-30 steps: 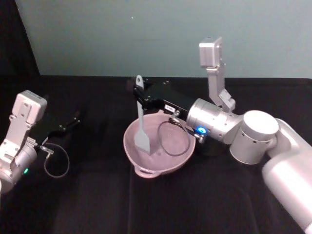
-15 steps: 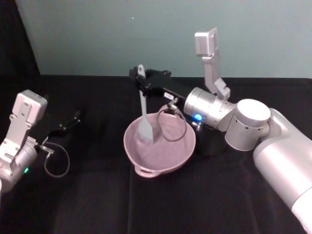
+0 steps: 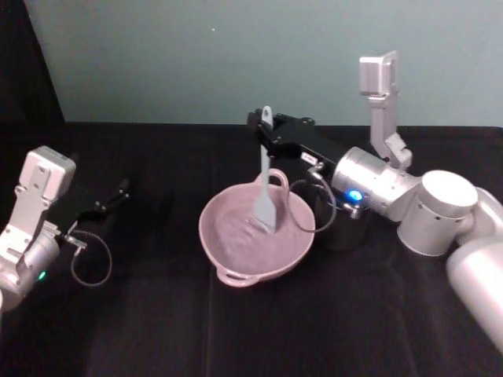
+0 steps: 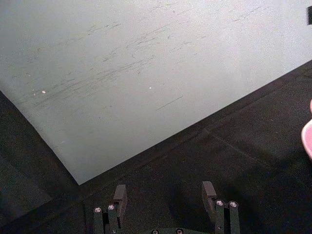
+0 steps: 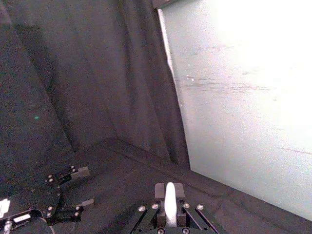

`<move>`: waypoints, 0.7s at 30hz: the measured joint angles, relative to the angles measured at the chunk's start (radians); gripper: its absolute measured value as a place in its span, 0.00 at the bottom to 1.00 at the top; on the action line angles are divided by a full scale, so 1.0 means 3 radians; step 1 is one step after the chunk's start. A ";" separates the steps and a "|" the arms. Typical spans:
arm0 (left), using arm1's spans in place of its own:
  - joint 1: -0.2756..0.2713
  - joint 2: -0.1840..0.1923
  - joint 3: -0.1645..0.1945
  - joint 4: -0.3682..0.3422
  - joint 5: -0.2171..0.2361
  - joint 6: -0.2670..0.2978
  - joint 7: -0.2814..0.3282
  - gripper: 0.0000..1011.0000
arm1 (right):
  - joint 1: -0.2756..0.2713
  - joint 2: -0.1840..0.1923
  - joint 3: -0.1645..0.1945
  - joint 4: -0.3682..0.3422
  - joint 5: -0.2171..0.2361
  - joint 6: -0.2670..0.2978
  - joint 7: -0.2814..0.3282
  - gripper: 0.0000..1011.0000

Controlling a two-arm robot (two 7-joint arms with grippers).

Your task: Use the one hand to pick up the spoon and stir the clear water in the bowl.

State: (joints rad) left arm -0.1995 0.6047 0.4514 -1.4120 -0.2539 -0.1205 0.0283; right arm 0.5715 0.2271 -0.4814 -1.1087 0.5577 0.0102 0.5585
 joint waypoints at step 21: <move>0.0000 0.0000 0.0000 0.0000 0.0000 0.0000 0.0000 1.00 | -0.0406 0.0383 0.0308 -0.0955 0.0393 0.0068 -0.0135 0.11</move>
State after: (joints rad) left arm -0.1995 0.6047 0.4514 -1.4120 -0.2539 -0.1205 0.0283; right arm 0.4495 0.3421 -0.3889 -1.3953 0.6755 0.0307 0.5181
